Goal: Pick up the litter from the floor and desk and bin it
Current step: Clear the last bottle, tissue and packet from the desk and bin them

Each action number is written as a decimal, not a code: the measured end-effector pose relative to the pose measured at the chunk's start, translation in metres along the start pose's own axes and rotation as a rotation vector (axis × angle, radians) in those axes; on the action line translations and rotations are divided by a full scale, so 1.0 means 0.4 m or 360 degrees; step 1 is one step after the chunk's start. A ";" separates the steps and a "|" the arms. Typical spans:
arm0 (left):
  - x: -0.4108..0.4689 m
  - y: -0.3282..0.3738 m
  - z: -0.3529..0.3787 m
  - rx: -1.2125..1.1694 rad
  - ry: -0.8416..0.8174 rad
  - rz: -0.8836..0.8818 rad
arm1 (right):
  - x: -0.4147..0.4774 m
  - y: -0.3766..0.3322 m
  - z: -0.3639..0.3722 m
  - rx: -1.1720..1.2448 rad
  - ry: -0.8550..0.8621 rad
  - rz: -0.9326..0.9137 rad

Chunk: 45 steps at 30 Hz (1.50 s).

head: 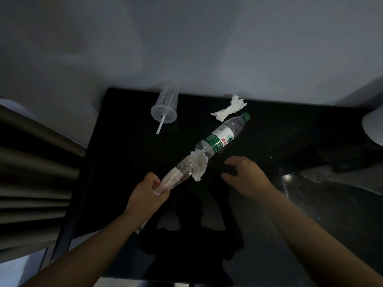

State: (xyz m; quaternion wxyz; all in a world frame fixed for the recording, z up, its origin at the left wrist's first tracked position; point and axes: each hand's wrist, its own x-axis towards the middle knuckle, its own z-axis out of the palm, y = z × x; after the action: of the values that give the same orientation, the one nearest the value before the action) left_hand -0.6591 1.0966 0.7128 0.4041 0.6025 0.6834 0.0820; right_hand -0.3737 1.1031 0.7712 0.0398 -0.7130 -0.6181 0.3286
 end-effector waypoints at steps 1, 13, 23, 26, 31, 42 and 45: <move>0.002 0.002 -0.001 -0.0025 0.0043 -0.0040 | 0.022 -0.012 -0.008 -0.0012 0.0032 -0.0031; 0.025 0.032 -0.001 -0.0131 0.0156 -0.0118 | 0.166 -0.029 -0.012 -0.0256 -0.0045 -0.0311; 0.079 0.128 0.071 -0.0121 0.0093 -0.0189 | 0.052 0.091 -0.022 -0.0014 0.0251 -0.0104; 0.098 0.173 0.093 -0.0132 0.0007 -0.0162 | 0.054 0.097 -0.024 0.0127 0.0265 0.0054; 0.124 0.242 0.132 -0.0093 0.0002 -0.0095 | 0.102 0.090 -0.012 0.0450 0.0238 0.0459; 0.207 0.321 0.192 0.0540 -0.0032 -0.0011 | 0.148 0.166 0.046 0.0256 0.0390 0.0662; 0.215 0.324 0.201 0.0700 -0.0074 -0.0011 | 0.136 0.205 0.055 0.0183 0.0539 0.0615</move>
State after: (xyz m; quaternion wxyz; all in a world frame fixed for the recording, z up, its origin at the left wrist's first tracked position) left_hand -0.5043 1.1768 0.6984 0.2788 0.6755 0.6774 -0.0842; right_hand -0.3141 1.1258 0.6932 0.1196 -0.8592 -0.4353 0.2408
